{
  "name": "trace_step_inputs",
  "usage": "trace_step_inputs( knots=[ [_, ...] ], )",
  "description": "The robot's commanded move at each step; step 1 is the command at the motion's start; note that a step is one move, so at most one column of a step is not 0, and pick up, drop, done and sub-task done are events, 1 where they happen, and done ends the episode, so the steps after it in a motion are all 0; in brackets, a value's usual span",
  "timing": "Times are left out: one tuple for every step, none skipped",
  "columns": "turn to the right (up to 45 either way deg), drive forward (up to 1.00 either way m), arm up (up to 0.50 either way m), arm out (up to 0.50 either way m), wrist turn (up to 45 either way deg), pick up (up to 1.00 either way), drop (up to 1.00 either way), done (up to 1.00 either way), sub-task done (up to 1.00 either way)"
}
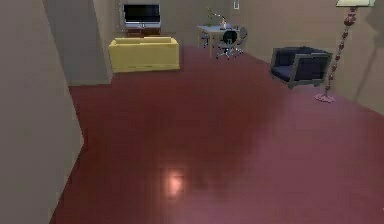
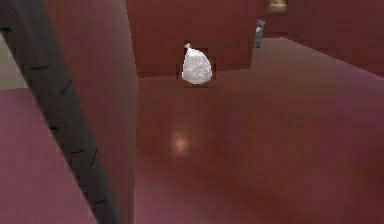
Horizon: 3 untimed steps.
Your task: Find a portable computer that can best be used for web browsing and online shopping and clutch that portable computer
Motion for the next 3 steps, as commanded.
trace_step_inputs(
  knots=[
    [0.0,0.35,0.0,0.0,0.0,0.0,0.0,0.0,0.0],
    [15.0,0.0,0.0,0.0,0.0,0.0,0.0,0.0,0.0],
    [0.0,1.0,0.0,0.0,0.0,0.0,0.0,0.0,0.0]
  ],
)
